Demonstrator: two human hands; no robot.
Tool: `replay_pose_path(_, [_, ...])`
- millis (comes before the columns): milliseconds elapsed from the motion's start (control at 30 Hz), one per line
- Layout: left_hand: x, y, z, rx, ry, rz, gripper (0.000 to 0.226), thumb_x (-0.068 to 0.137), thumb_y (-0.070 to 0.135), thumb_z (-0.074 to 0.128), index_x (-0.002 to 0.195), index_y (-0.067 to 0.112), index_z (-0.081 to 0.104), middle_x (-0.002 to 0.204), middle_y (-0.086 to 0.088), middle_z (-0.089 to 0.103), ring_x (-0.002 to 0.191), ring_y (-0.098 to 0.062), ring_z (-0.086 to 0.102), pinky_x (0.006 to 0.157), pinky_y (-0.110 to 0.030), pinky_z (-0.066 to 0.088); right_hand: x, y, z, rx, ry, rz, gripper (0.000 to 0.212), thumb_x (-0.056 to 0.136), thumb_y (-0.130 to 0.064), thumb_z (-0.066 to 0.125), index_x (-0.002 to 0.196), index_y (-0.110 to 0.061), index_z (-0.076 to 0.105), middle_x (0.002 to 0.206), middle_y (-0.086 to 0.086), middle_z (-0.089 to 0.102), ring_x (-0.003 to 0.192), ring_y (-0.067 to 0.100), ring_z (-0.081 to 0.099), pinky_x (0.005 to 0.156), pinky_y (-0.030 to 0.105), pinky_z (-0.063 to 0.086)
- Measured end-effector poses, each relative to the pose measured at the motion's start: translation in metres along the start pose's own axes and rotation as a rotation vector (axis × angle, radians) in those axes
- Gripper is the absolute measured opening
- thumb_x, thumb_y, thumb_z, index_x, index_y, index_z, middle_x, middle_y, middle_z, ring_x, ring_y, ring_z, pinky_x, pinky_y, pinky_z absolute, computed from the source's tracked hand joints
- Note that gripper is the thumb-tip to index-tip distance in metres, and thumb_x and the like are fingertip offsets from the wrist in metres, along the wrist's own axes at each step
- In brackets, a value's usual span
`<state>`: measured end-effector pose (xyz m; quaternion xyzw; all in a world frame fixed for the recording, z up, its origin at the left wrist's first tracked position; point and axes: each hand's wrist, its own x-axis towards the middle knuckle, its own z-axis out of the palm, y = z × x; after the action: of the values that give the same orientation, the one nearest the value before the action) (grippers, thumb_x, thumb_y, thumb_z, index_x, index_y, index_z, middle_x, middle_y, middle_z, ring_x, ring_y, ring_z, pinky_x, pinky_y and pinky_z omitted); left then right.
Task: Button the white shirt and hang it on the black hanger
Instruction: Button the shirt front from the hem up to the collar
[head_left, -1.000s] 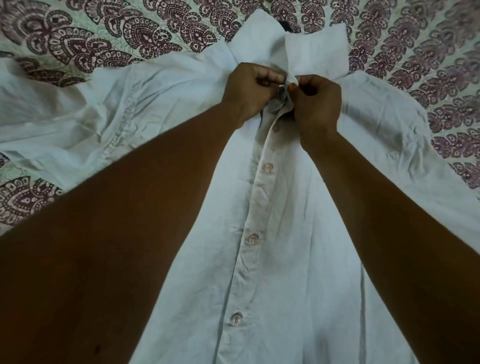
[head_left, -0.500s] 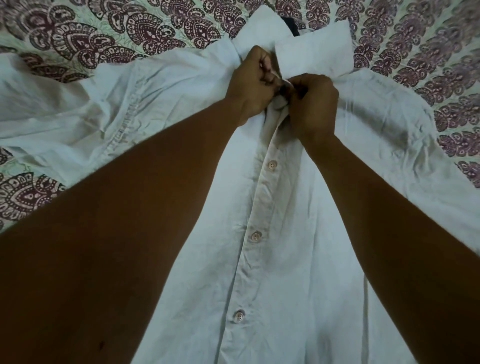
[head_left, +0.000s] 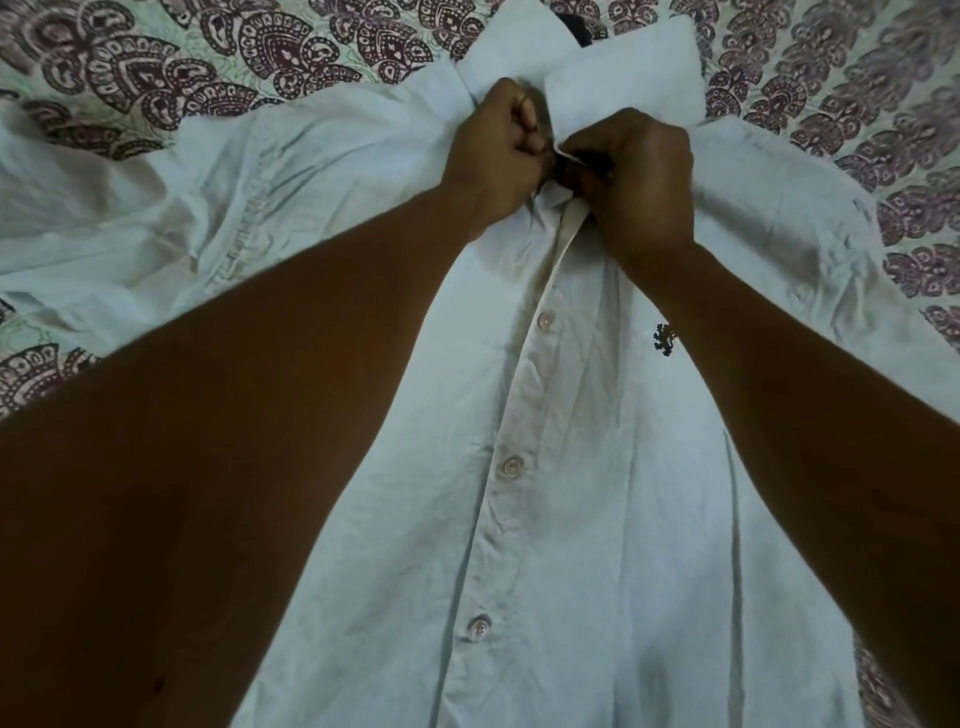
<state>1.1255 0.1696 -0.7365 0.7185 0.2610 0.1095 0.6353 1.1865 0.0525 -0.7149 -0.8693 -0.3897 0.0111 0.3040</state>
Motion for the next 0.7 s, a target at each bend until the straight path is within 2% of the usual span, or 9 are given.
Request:
replay_pose_path(67, [0.0,0.001,0.0,0.072,0.039,0.03,0.039,0.083,-0.003,0.055,0.072,0.027,0.034,0.069,0.004,0.045,0.073,-0.016,0.048,0.059,-0.014,0.039,0.005,0.002,-0.001,-0.065,-0.046,-0.043,0.02,0.082,-0.02,0.06,0.087,-0.005,0.073,0.091,0.018,0.069,0.084,0.032,0.064,0.072,0.04,0.049])
replay_pose_path(133, [-0.003,0.004,0.001,-0.014,0.017,0.039,0.038,0.083,-0.013,0.048,0.073,0.02,0.033,0.066,-0.001,0.041,0.067,-0.015,0.042,0.055,-0.013,0.037,0.009,0.005,-0.003,-0.158,-0.11,-0.109,0.023,0.083,-0.021,0.056,0.081,-0.004,0.072,0.083,0.019,0.068,0.078,0.034,0.062,0.064,0.033,0.043])
replay_pose_path(200, [-0.003,0.0,-0.002,-0.059,-0.007,0.042,0.037,0.082,-0.019,0.044,0.074,0.016,0.033,0.063,-0.004,0.039,0.062,-0.011,0.038,0.054,-0.014,0.036,0.012,0.007,-0.004,-0.19,-0.136,-0.124,0.023,0.08,-0.02,0.054,0.08,-0.004,0.072,0.079,0.019,0.068,0.074,0.034,0.061,0.062,0.031,0.039])
replay_pose_path(300, [-0.004,-0.002,-0.005,-0.057,-0.051,0.057,0.033,0.079,-0.008,0.052,0.077,0.02,0.034,0.062,0.0,0.046,0.062,-0.012,0.045,0.061,-0.024,0.041,0.01,0.006,-0.003,-0.058,-0.073,-0.019,0.022,0.076,-0.022,0.058,0.08,-0.007,0.073,0.077,0.014,0.071,0.071,0.028,0.064,0.064,0.036,0.049])
replay_pose_path(400, [-0.005,-0.002,-0.004,-0.072,-0.053,0.08,0.025,0.077,-0.004,0.052,0.085,0.017,0.041,0.068,-0.004,0.053,0.069,-0.021,0.053,0.065,-0.03,0.043,0.006,0.006,0.0,0.035,0.002,0.069,0.017,0.077,-0.022,0.063,0.078,-0.008,0.073,0.074,0.011,0.071,0.069,0.025,0.064,0.067,0.04,0.051])
replay_pose_path(500, [-0.006,0.001,0.0,-0.054,-0.065,0.098,0.036,0.08,-0.011,0.048,0.109,0.009,0.052,0.083,-0.016,0.058,0.076,-0.02,0.053,0.071,-0.026,0.045,0.006,0.005,-0.002,0.026,-0.013,0.067,0.018,0.075,-0.021,0.061,0.077,-0.006,0.071,0.071,0.012,0.069,0.067,0.027,0.063,0.064,0.041,0.05])
replay_pose_path(567, [-0.008,0.001,0.001,0.008,-0.069,0.15,0.04,0.078,-0.011,0.047,0.105,0.016,0.058,0.092,-0.022,0.061,0.078,-0.016,0.055,0.075,-0.021,0.047,0.005,0.004,-0.005,-0.011,-0.037,0.028,0.02,0.072,-0.021,0.058,0.08,-0.006,0.07,0.073,0.013,0.068,0.069,0.029,0.062,0.063,0.039,0.049])
replay_pose_path(633, [-0.007,0.0,0.001,0.08,-0.023,0.171,0.033,0.08,-0.009,0.051,0.098,0.016,0.062,0.09,-0.015,0.064,0.076,-0.011,0.056,0.074,-0.015,0.048,0.005,0.003,-0.008,-0.057,-0.05,-0.009,0.023,0.069,-0.021,0.058,0.083,-0.005,0.069,0.076,0.015,0.068,0.07,0.031,0.062,0.063,0.037,0.047])
replay_pose_path(700, [-0.003,0.002,0.001,0.103,0.004,0.147,0.025,0.081,-0.006,0.057,0.098,0.01,0.066,0.087,-0.01,0.066,0.073,-0.007,0.058,0.074,-0.016,0.049,0.005,0.003,-0.008,-0.068,-0.044,-0.02,0.026,0.066,-0.022,0.057,0.083,-0.005,0.068,0.076,0.016,0.067,0.07,0.032,0.061,0.063,0.038,0.047])
